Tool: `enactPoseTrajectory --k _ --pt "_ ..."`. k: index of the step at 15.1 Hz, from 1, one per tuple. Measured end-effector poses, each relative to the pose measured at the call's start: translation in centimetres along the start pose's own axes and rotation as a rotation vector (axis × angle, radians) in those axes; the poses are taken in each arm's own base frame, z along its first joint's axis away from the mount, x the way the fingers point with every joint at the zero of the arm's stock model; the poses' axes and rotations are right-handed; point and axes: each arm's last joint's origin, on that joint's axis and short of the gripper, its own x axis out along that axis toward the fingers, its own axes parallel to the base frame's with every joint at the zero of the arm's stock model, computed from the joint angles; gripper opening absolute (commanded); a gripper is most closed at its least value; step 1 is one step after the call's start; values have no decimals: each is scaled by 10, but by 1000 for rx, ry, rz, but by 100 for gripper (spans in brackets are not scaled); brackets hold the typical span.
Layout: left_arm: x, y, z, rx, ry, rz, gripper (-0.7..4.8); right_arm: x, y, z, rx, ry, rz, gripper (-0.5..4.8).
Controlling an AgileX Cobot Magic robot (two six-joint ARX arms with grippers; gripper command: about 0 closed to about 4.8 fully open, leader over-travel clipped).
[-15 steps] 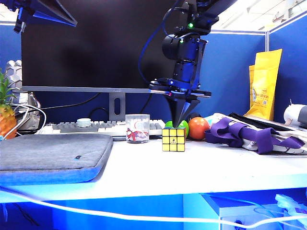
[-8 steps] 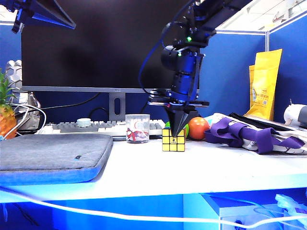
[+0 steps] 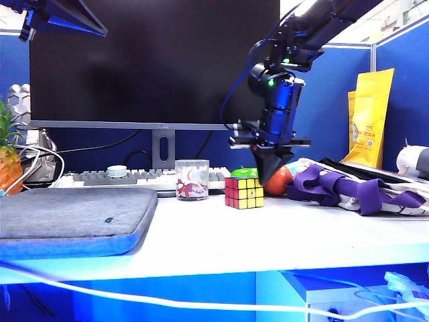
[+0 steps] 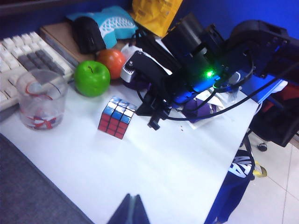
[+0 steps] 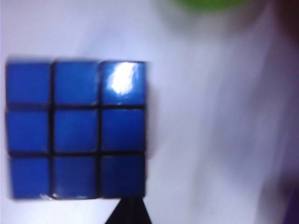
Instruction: Rotate the Rubik's Cube so that its red face is facing towards you.
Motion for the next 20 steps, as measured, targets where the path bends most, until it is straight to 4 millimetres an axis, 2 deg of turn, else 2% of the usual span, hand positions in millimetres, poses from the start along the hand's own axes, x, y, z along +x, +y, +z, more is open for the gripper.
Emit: enactPoseTrajectory --k 2,6,7,9,12,13,20 --pt "0 0 2 1 -16 2 -3 1 0 5 -2 -57 24 -8" --pt "0 1 3 10 -24 21 -3 25 1 5 0 -78 44 -8" --pt "1 2 3 9 -23 22 -3 25 0 5 0 -81 35 -8" --pt "4 6 1 2 -16 32 -3 14 1 13 -25 -110 3 -8" --pt "9 11 -1 -22 -12 35 -3 -23 1 34 -31 -235 -48 -8" --pt "9 12 0 -23 -18 35 -3 -26 1 36 -31 -254 -41 -8" --pt "10 12 1 -28 -31 38 -3 -8 1 42 -37 -330 -16 -8"
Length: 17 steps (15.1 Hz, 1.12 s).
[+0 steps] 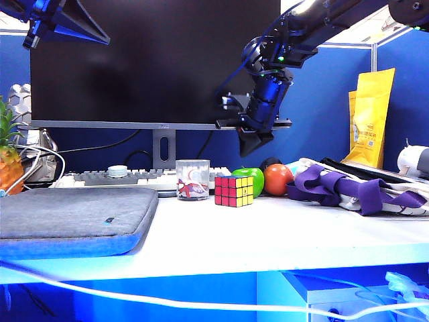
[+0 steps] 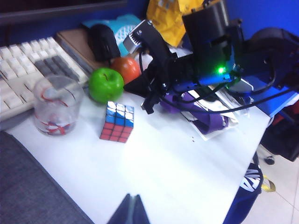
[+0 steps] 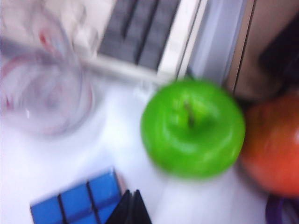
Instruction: Rotate the Rubik's Cube so that its red face is facing towards you.
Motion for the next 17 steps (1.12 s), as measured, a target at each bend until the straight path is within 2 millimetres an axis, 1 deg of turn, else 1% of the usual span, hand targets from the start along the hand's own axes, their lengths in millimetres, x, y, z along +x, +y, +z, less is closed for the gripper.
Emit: enactPoseTrajectory --k 1,3,5,9,12,17 --pt "0 0 0 1 -1 0 -3 4 -2 1 2 -29 -3 -8" --pt "1 1 0 2 -2 1 -3 19 -8 -8 30 -10 19 -8" --pt "0 1 0 2 -2 1 -3 28 -9 -15 46 11 33 -8" --pt "0 1 0 3 -2 1 -3 28 -7 -11 66 -27 72 -8" --pt "0 1 0 2 -2 1 -3 37 -5 -17 89 -7 113 -8" --pt "0 1 0 1 -1 1 -3 36 1 -17 107 0 167 -8"
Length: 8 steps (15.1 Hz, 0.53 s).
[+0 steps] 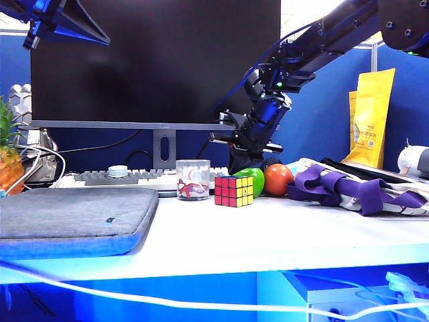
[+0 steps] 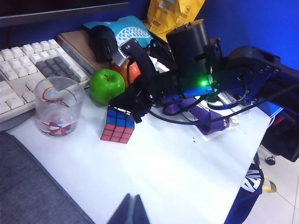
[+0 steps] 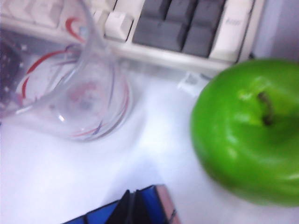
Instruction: Rotate the Rubik's Cube so that its red face is facing towards you.
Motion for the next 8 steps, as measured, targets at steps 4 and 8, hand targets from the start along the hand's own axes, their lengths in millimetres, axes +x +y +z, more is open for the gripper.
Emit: enactPoseTrajectory --k 4,8 --pt "0 0 -4 -30 28 -1 -3 2 11 -1 -8 15 16 -8" --pt "0 -1 -5 -40 36 -23 -3 -1 15 -4 -1 52 19 -8"
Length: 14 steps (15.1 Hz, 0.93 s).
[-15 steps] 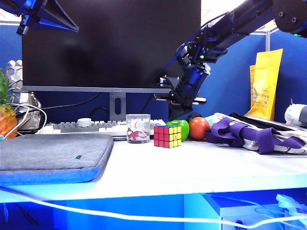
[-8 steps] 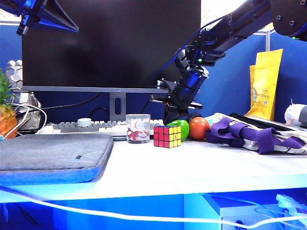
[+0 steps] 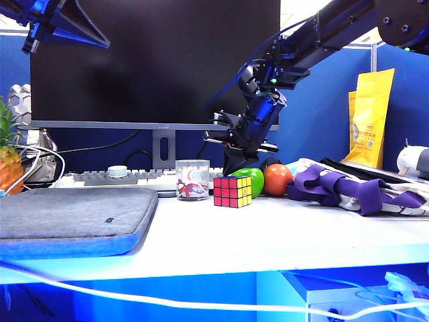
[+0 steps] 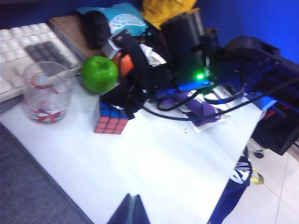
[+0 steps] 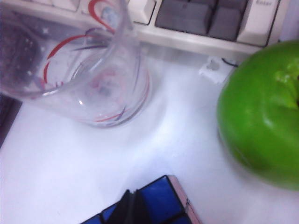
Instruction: Rotate the Rubik's Cube so that its red face is facing towards you.
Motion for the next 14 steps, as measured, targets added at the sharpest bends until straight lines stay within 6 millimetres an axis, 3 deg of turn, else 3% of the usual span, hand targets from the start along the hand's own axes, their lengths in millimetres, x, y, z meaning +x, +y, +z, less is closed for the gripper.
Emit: enactPoseTrajectory --k 4,7,10,12,14 --pt "0 0 0 -3 3 -5 -3 3 15 -1 -17 9 23 -8" --pt "0 0 0 -4 3 -5 -3 8 39 -7 -41 50 82 -8" --pt "0 -1 -2 -21 16 -42 -3 10 42 -11 -40 79 85 -8" --pt "0 -1 -3 -26 21 -43 -3 2 41 0 -45 28 85 -8" --pt "0 -1 -3 -30 23 -46 -3 -22 48 26 -74 -114 108 -8"
